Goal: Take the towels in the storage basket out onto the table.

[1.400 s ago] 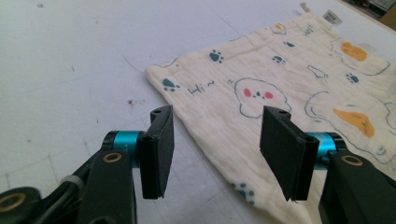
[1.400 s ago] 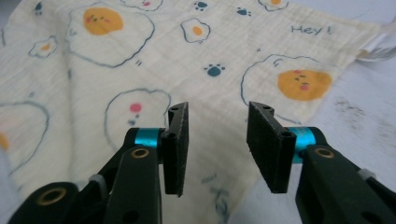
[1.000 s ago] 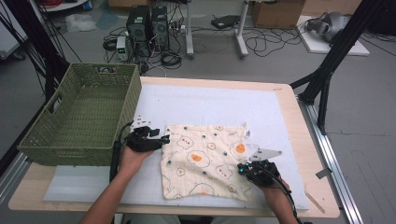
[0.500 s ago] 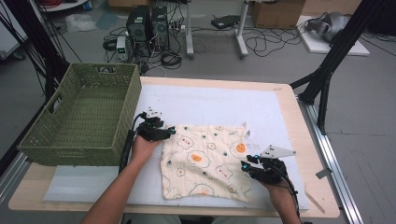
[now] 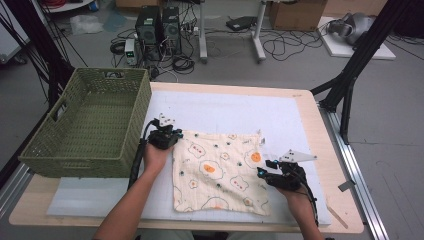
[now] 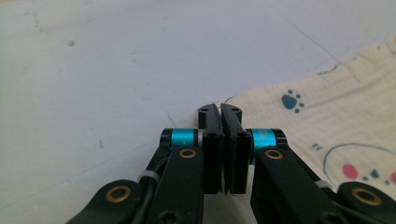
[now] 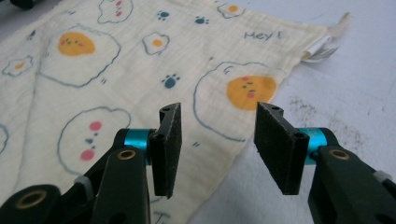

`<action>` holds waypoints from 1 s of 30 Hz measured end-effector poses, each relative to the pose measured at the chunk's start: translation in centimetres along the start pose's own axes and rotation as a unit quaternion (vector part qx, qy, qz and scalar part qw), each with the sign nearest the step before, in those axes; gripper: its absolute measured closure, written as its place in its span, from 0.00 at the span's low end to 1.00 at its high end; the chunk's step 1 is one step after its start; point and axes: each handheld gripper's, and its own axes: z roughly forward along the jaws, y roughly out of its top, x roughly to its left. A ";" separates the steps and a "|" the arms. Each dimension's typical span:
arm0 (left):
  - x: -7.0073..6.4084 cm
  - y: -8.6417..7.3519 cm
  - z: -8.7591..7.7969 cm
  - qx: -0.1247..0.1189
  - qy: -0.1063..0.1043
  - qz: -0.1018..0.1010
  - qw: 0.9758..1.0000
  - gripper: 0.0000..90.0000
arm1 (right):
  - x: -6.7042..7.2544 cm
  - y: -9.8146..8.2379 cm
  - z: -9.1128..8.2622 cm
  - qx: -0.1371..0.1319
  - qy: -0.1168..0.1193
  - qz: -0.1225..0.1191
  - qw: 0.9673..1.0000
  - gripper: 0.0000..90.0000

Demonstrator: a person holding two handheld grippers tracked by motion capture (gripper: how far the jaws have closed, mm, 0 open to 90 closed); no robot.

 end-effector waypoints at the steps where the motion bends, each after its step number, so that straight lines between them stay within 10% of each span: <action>1: 0.0 0.0 -0.1 0.003 -0.001 0.009 1.000 0.97 | -0.2 0.3 0.2 -0.002 -0.003 0.003 1.000 0.52; 18: 0.7 0.2 -0.7 -0.014 -0.019 -0.023 0.999 0.97 | -4.0 6.2 9.1 0.045 -0.052 -0.020 0.997 0.37; 21: 0.7 0.2 -0.4 -0.017 -0.018 -0.034 0.999 0.97 | -4.4 6.2 9.8 0.050 -0.058 -0.015 0.997 0.46; 25: 0.7 0.3 -0.1 -0.023 -0.017 -0.051 0.998 0.97 | -4.6 6.6 9.6 0.055 -0.067 -0.028 0.996 0.92; 30: 0.2 1.7 0.3 -0.020 -0.013 -0.036 0.999 0.97 | -4.4 7.3 10.1 0.044 -0.142 -0.049 0.988 0.93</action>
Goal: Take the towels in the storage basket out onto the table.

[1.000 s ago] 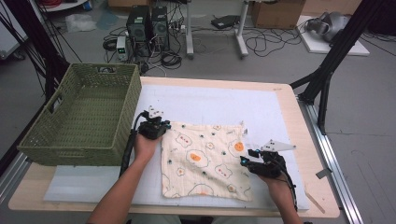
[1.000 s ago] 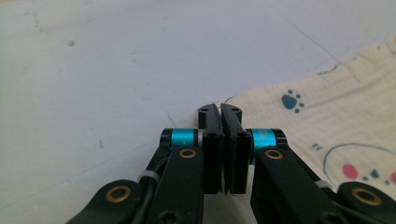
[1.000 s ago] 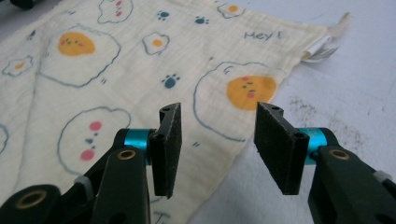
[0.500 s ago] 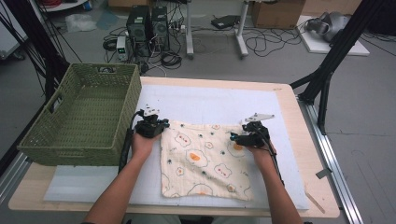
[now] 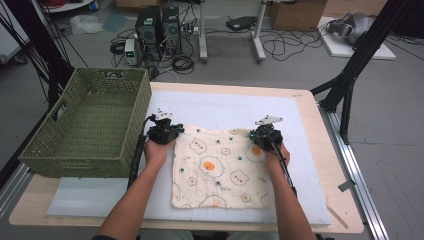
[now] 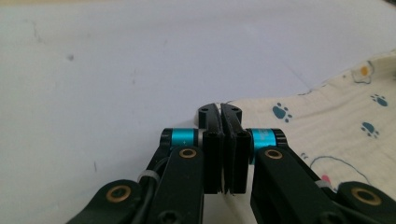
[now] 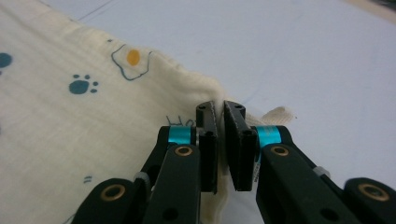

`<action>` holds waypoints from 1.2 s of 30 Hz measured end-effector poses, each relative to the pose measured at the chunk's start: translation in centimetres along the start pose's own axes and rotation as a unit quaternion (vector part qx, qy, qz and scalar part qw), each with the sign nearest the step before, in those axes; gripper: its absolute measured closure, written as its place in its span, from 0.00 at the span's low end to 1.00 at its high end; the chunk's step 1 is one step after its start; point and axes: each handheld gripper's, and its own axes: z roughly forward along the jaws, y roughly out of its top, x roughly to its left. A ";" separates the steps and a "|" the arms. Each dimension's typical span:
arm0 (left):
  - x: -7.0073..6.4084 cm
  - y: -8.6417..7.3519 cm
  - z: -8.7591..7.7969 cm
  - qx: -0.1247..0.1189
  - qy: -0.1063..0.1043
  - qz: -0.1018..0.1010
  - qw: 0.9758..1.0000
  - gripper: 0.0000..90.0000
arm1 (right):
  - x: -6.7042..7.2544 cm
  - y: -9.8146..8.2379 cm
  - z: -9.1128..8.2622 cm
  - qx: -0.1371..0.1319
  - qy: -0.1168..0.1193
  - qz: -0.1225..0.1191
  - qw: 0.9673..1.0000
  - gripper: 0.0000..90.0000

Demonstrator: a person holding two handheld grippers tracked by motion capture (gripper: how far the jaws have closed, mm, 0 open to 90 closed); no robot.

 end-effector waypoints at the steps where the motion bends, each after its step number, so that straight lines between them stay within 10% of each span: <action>1: 0.1 0.0 0.1 -0.005 0.002 0.003 1.000 0.97 | -0.1 0.0 0.0 -0.007 -0.015 0.005 1.000 0.93; 4: 0.3 -0.1 0.5 0.002 0.001 0.004 1.000 0.96 | 0.0 0.2 0.1 -0.026 -0.045 0.018 0.998 0.88; 8: 0.0 -0.1 0.4 0.005 -0.005 -0.007 1.000 0.61 | 0.3 0.3 0.1 -0.013 -0.053 0.016 0.998 0.71; 14: -0.3 -0.4 -0.4 0.032 -0.015 0.014 0.999 0.49 | -1.0 -0.2 -2.2 -0.049 -0.015 0.055 0.997 0.53; 20: -0.1 -1.3 -0.7 0.036 -0.016 0.004 0.999 0.50 | -2.1 -2.0 -4.3 -0.053 -0.013 0.058 0.997 0.53; 29: -0.7 -1.8 -0.7 0.071 -0.026 0.025 0.997 0.56 | -0.9 -4.0 -5.2 -0.030 0.063 0.047 0.996 0.57; 31: -1.0 -1.8 -0.8 0.076 -0.006 0.054 0.996 0.73 | -0.1 -4.3 -5.0 -0.018 0.089 0.044 0.995 0.60; 33: -0.7 -1.7 -0.6 0.075 -0.021 0.037 0.996 0.94 | 0.9 -4.5 -4.8 -0.009 0.089 0.021 0.996 0.64; 36: -0.3 -1.6 -0.3 0.064 0.005 0.046 0.997 0.96 | 1.6 -4.8 -4.6 -0.014 0.090 0.030 0.995 0.64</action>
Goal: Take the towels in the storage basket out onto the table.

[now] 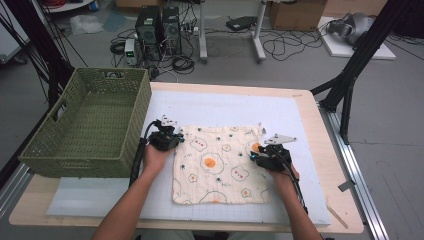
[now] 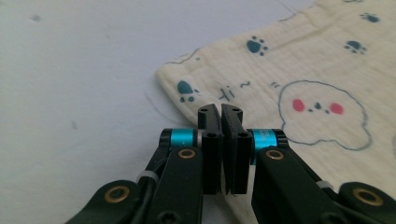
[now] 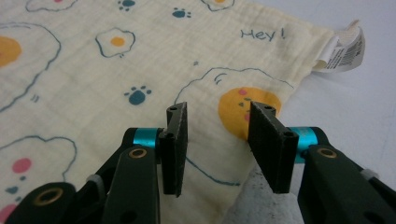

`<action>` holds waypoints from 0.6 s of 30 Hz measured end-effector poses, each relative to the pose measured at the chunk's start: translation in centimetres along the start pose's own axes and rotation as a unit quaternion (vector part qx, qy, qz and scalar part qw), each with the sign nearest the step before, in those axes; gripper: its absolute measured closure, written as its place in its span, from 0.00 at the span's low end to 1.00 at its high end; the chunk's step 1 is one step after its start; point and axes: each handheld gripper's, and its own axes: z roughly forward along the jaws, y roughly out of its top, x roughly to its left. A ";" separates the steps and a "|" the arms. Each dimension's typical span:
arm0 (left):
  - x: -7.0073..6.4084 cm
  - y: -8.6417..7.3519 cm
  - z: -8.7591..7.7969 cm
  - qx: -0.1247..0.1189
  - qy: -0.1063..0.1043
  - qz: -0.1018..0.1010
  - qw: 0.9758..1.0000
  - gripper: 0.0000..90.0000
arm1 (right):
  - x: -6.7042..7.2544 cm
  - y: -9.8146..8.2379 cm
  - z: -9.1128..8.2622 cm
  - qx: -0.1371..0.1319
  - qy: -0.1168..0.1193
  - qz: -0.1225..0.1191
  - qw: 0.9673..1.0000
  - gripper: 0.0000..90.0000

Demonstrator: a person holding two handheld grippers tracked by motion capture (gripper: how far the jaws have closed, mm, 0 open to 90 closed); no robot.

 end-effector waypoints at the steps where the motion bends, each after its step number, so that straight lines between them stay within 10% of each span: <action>1: 0.4 0.0 0.2 -0.005 -0.005 -0.016 1.000 0.96 | 0.0 -0.1 0.0 -0.001 0.009 0.011 1.000 0.61; 7: 1.1 0.0 0.4 -0.016 -0.009 -0.030 0.999 0.93 | 1.0 0.0 -0.4 0.010 0.006 0.017 1.000 0.59; 12: 0.6 -0.1 -0.2 -0.019 -0.028 -0.041 0.999 0.64 | 0.6 -0.1 -0.6 0.015 -0.008 0.016 1.000 0.95; 18: 0.3 -0.5 -1.3 -0.015 -0.053 -0.042 0.998 0.54 | 1.0 -0.6 -0.8 0.006 -0.088 0.001 0.996 0.95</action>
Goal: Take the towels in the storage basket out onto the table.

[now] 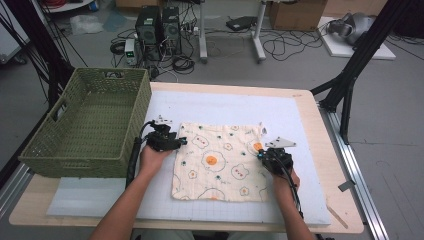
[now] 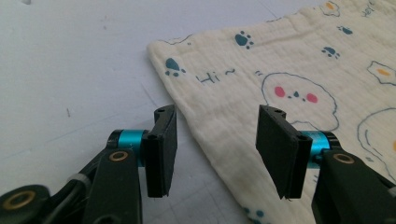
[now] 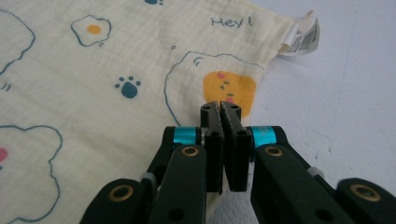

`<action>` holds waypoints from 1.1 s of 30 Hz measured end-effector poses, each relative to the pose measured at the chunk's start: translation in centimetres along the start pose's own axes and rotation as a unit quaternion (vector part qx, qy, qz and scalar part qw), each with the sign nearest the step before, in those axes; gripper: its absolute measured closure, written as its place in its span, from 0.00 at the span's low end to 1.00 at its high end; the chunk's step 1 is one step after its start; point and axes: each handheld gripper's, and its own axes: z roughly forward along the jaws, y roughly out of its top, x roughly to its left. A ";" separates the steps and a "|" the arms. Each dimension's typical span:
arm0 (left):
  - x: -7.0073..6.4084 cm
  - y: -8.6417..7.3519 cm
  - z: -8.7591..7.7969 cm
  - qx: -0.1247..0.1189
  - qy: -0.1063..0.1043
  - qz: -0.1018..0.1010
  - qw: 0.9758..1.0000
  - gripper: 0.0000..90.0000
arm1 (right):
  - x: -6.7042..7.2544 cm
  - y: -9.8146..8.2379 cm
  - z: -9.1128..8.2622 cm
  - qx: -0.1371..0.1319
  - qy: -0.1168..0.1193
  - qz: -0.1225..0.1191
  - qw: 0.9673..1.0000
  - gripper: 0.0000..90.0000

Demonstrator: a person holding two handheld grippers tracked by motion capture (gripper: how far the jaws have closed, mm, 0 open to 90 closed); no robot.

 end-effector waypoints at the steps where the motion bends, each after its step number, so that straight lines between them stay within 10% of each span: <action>1: -0.1 -0.1 -0.4 -0.010 -0.001 -0.001 1.000 0.54 | 0.0 0.0 0.0 0.001 -0.003 0.005 1.000 0.88; 12: -1.4 -2.6 -2.1 0.009 -0.016 0.018 1.000 0.56 | -0.5 0.0 -2.0 -0.022 0.044 0.017 0.999 0.63; 17: -2.2 -3.0 -2.1 0.007 0.026 0.070 0.997 0.79 | -0.5 -0.6 -3.5 -0.027 0.047 0.024 0.998 0.57; 19: -1.8 -2.9 -2.1 0.003 0.023 0.060 0.998 0.96 | -0.7 -0.9 -4.2 -0.032 0.046 0.030 0.998 0.57; 22: -1.5 -3.0 -2.3 -0.002 0.029 0.051 0.998 0.95 | -1.0 -1.5 -5.2 -0.040 0.039 0.036 0.998 0.55; 27: -1.0 -3.0 -3.2 -0.041 -0.017 0.031 0.999 0.51 | -1.3 -2.1 -6.3 -0.051 0.028 0.046 0.997 0.50; 33: -1.5 -2.3 -4.7 -0.112 -0.067 0.020 0.991 0.18 | -0.9 -1.8 -7.2 -0.072 0.030 0.051 0.996 0.34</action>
